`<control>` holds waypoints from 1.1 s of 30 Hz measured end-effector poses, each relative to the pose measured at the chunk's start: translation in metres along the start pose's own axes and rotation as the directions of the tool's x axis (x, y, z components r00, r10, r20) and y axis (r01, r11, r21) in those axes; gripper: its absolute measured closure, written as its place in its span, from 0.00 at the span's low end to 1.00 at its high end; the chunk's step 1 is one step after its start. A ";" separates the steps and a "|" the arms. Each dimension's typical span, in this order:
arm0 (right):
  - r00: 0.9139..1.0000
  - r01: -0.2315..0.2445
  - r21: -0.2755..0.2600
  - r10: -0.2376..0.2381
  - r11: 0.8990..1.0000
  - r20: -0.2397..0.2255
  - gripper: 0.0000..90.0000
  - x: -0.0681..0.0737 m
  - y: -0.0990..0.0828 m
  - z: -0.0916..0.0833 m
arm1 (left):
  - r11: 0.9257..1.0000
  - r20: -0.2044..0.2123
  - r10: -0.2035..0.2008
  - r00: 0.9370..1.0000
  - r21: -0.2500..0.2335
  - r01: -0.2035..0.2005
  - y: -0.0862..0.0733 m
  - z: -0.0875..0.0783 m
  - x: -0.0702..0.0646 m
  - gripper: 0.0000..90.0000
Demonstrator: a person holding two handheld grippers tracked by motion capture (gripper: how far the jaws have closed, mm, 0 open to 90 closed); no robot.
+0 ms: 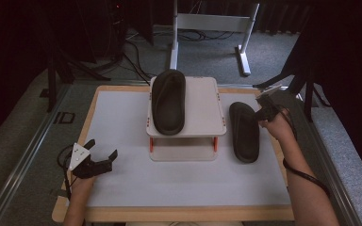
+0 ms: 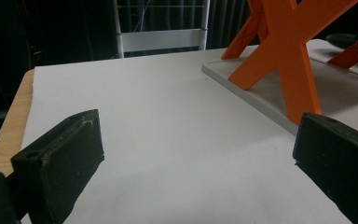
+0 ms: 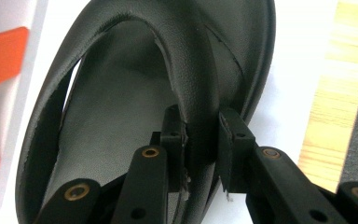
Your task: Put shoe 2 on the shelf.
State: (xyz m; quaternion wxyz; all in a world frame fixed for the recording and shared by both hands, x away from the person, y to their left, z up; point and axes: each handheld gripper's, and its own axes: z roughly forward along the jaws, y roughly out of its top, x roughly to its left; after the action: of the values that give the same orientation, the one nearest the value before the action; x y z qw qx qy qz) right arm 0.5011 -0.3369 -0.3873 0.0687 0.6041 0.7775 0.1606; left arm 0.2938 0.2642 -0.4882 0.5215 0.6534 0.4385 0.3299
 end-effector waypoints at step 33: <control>0.999 0.039 -0.156 -0.040 0.987 -0.002 0.83 0.049 0.045 -0.139 | 1.000 -0.002 0.002 1.000 0.000 -0.002 0.000 0.000 0.000 0.02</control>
State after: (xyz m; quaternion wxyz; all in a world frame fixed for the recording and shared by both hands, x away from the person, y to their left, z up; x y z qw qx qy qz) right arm 0.4875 -0.3035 -0.2372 0.1168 0.5809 0.7746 0.2211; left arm 0.2935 0.2639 -0.4883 0.5207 0.6535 0.4385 0.3310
